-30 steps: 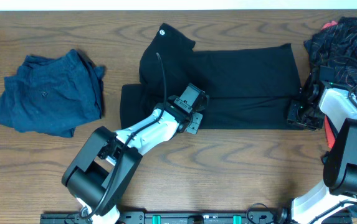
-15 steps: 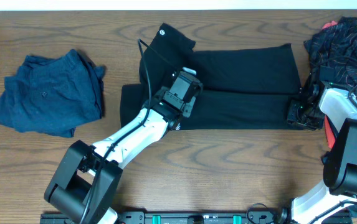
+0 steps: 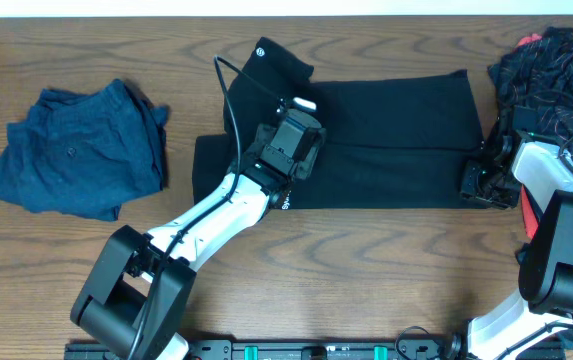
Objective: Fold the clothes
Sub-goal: 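Fold the grasped left part rightward over the shirt with the left gripper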
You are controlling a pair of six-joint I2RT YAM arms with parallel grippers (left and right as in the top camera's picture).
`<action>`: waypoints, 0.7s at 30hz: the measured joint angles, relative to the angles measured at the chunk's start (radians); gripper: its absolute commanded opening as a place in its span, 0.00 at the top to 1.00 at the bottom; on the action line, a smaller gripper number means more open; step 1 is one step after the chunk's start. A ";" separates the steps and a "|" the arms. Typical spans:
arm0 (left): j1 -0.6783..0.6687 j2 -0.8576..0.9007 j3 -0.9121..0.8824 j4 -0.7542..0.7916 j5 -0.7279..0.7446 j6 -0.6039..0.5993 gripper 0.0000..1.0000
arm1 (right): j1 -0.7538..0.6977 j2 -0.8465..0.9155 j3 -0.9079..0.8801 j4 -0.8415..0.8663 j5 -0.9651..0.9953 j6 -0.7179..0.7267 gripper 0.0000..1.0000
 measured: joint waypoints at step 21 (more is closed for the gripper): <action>0.201 0.000 0.003 -0.374 0.053 -0.150 0.40 | 0.000 0.000 0.000 0.001 -0.001 0.000 0.60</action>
